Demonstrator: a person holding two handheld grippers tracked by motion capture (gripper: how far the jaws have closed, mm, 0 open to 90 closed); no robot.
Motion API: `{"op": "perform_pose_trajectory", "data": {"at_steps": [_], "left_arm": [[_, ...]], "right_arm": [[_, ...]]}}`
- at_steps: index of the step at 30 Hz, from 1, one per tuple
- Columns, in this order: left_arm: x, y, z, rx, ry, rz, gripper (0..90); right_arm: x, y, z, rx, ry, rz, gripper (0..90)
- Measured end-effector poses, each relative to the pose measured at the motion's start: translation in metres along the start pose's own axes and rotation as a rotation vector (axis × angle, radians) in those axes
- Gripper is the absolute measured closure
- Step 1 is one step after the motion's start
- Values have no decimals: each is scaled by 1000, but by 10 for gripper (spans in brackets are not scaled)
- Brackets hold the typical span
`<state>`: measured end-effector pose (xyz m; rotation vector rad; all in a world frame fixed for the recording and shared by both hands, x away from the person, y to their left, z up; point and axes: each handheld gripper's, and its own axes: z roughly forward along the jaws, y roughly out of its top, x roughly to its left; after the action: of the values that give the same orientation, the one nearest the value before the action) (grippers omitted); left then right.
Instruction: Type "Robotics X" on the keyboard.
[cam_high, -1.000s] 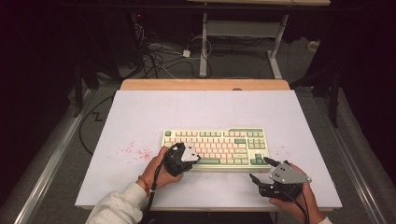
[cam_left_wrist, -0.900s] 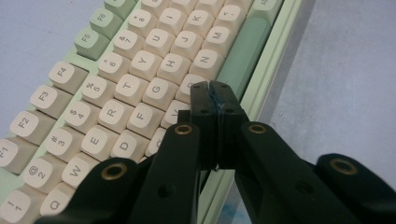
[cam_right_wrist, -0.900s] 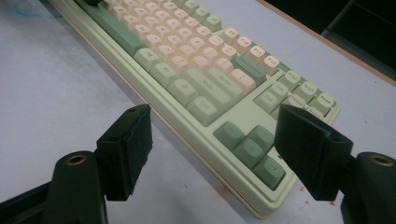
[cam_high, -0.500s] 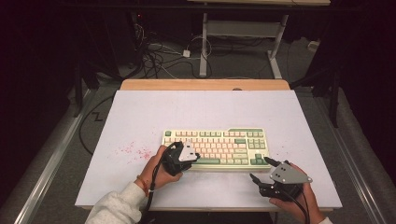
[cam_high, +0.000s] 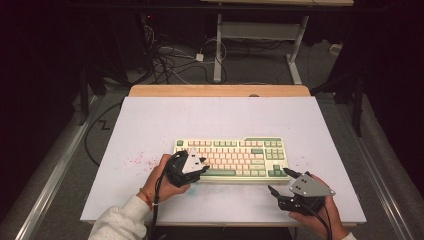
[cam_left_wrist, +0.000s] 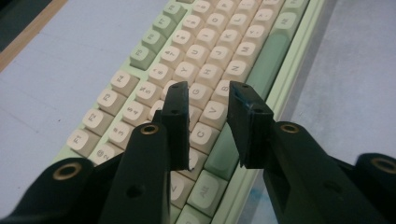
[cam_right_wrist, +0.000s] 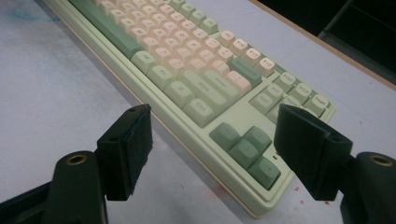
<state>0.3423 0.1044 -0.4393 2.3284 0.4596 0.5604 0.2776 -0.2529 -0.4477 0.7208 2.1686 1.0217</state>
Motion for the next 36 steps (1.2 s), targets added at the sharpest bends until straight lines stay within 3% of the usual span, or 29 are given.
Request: {"op": "perform_pose_trajectory", "data": {"at_steps": [3, 10, 18, 29, 36], "left_arm": [[3, -4, -1, -21, -4, -8, 588], [5, -9, -7, -51, 30, -41, 394], [4, -17, -12, -52, 67, -54, 230], [6, -32, -23, -53, 104, -79, 192], [3, -40, -27, -47, 118, -78, 193]], "right_arm": [[-1, 0, 0, -1, -1, 1, 283], [-1, 0, -1, -3, -3, 2, 283], [-3, 0, -2, -8, -6, 12, 286], [-7, 0, -3, -1, -8, 30, 358], [-12, 2, -5, -2, -6, 59, 522]]}}
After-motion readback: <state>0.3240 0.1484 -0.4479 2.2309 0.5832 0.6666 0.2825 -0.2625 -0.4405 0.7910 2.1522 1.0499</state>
